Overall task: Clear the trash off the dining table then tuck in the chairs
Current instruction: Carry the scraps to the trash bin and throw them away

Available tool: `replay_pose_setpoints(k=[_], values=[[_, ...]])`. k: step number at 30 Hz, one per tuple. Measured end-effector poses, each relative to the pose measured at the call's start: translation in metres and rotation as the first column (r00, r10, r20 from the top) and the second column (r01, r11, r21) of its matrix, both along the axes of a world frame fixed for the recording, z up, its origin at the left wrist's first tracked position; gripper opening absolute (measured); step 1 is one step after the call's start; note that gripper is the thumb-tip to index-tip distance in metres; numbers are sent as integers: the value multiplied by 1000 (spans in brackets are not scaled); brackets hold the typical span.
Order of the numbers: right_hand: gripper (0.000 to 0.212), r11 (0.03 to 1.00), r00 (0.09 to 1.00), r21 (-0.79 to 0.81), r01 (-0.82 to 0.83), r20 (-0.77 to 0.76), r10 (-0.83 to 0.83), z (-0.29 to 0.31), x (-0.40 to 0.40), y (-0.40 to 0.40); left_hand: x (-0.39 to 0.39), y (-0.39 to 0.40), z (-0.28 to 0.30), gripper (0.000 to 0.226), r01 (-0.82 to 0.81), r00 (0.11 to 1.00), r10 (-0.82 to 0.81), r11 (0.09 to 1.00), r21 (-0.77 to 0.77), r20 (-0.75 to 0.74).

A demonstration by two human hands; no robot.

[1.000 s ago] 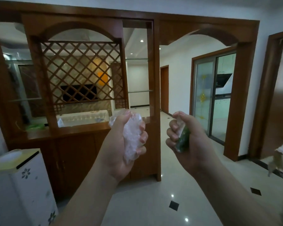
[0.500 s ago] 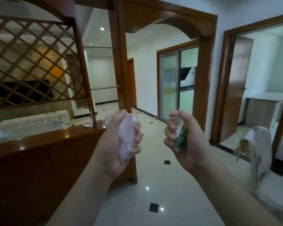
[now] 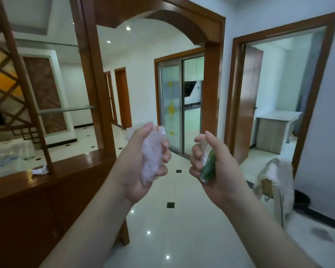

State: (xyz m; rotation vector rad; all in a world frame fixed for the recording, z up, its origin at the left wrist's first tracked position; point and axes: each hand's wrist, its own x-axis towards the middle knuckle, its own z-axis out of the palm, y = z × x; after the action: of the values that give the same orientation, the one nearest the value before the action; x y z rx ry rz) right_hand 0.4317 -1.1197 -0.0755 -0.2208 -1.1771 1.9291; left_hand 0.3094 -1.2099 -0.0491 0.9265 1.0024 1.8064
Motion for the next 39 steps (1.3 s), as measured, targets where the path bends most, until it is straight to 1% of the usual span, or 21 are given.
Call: replay_pose_setpoints(k=[3,8,16,20,23,26,28,30,33,37,39], values=[[21,999,999,13,37,10,-37,5,-11,41,-14,44,3,28,40,999,-41,999,23,12],[19,988,990,87,131,38,-135,3,-24,110,-32,125,0,31,137,990,-139,989,60,23],[18,969,970,77,236,35,-240,-5,-76,233,-96,253,-13,31,243,968,-248,964,107,42],[21,953,952,95,287,85,-295,-1,-108,298,-135,316,2,31,321,942,-332,932,170,41],[25,931,928,128,341,115,-355,8,-119,345,-153,369,11,31,371,927,-376,913,168,-6],[22,927,925,83,365,84,-371,8,-117,387,-162,426,11,29,405,912,-411,902,147,10],[22,931,927,28,365,81,-366,4,-112,415,-163,464,9,28,436,897,-443,888,143,16],[22,916,911,12,401,99,-400,1,-105,447,-160,506,11,28,474,878,-479,868,151,-2],[21,882,875,31,471,110,-471,4,-90,499,-146,568,14,28,528,845,-534,834,159,-9],[23,850,848,62,523,59,-526,6,-58,566,-112,645,5,27,585,809,-588,802,119,-19],[22,838,839,83,540,28,-543,8,-42,602,-96,682,5,27,608,791,-612,786,111,0]])
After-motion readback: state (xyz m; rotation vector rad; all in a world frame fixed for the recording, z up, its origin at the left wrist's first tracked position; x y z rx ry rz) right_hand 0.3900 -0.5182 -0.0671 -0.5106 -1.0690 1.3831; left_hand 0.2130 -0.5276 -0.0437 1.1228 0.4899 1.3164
